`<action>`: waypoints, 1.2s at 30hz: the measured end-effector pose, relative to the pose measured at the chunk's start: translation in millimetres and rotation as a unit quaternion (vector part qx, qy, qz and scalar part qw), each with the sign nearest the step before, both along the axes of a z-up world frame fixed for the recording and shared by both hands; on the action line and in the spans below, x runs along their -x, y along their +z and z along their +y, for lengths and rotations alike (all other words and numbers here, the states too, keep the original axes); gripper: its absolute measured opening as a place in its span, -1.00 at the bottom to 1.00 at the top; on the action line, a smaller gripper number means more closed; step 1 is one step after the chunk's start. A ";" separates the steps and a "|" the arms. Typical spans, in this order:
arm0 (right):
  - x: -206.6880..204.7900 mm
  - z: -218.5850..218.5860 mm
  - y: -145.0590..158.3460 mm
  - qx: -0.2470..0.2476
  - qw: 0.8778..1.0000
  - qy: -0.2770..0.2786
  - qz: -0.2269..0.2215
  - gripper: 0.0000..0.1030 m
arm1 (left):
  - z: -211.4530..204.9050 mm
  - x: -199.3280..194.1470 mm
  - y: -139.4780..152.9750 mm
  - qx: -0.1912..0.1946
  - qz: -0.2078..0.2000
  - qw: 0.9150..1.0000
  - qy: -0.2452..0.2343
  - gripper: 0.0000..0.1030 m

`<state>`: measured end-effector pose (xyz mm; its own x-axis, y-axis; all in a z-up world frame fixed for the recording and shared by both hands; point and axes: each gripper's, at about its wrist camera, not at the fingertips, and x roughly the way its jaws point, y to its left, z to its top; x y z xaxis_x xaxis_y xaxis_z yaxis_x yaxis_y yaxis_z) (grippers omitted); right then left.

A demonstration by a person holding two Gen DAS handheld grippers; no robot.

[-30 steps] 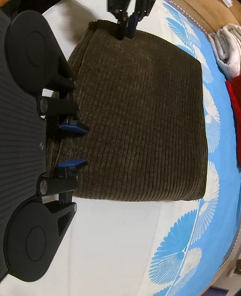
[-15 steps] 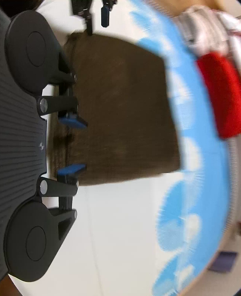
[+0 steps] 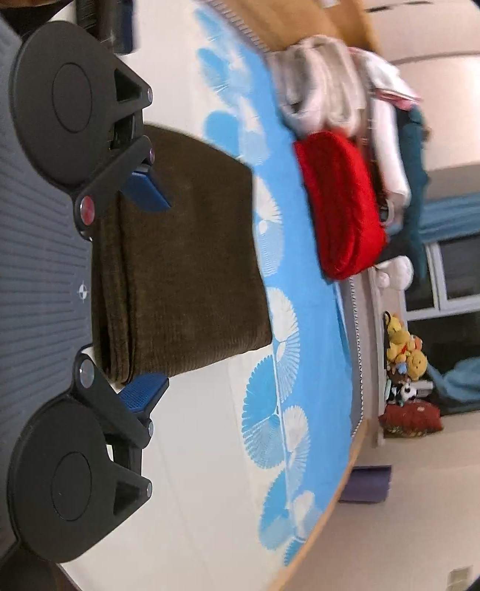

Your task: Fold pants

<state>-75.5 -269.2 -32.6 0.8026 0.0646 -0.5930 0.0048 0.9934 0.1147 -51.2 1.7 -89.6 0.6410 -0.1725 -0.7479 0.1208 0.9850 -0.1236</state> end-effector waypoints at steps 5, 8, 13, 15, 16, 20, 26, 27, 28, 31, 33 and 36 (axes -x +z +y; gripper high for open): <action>-13.9 14.2 -1.2 0.016 0.999 -0.012 0.038 0.84 | 3.9 -21.1 -4.7 -0.040 -0.009 0.998 0.041 1.00; -15.2 19.0 -4.3 0.024 0.998 -0.018 0.050 0.84 | 6.6 -26.6 -8.8 -0.024 0.004 0.999 0.041 0.99; -20.7 20.4 -24.5 0.043 0.996 -0.015 0.078 0.84 | -2.1 -28.8 -15.1 -0.053 -0.002 0.998 0.019 0.99; -24.0 19.7 -24.5 0.043 0.996 -0.018 0.079 0.84 | -3.2 -30.4 -16.8 -0.048 -0.003 0.999 0.020 0.99; -24.3 19.3 -24.5 0.043 0.996 -0.019 0.076 0.84 | -3.7 -31.3 -18.2 -0.047 -0.003 0.999 0.022 0.99; -26.2 20.3 -26.2 0.036 0.996 -0.021 0.085 0.84 | -3.2 -34.0 -20.6 -0.043 0.003 0.999 0.031 0.99; -25.5 23.5 -25.7 0.045 0.995 -0.011 0.086 0.84 | -2.9 -32.1 -20.9 -0.041 0.005 0.999 0.031 0.99; -25.2 23.4 -25.7 0.045 0.995 -0.010 0.086 0.84 | -2.9 -32.0 -21.0 -0.041 0.005 0.999 0.031 0.99; -25.1 23.2 -25.7 0.045 0.995 -0.010 0.086 0.84 | -2.7 -32.0 -20.9 -0.041 0.005 0.999 0.030 0.99; -25.6 22.6 -26.2 0.045 0.995 -0.012 0.087 0.84 | -1.8 -32.6 -20.8 -0.039 0.005 0.999 0.031 0.99; -25.6 22.6 -26.3 0.045 0.995 -0.012 0.088 0.84 | -1.5 -32.4 -20.5 -0.038 0.004 0.999 0.032 0.99; -25.9 23.6 -26.4 0.048 0.995 -0.010 0.089 0.84 | -1.4 -32.0 -19.3 -0.036 0.003 0.999 0.031 0.99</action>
<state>-49.6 -245.6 -59.0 0.6856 -0.0129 -0.7279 0.0357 0.9992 0.0159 -19.3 0.3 -108.9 0.6449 -0.0776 -0.7603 0.0580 0.9969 -0.0526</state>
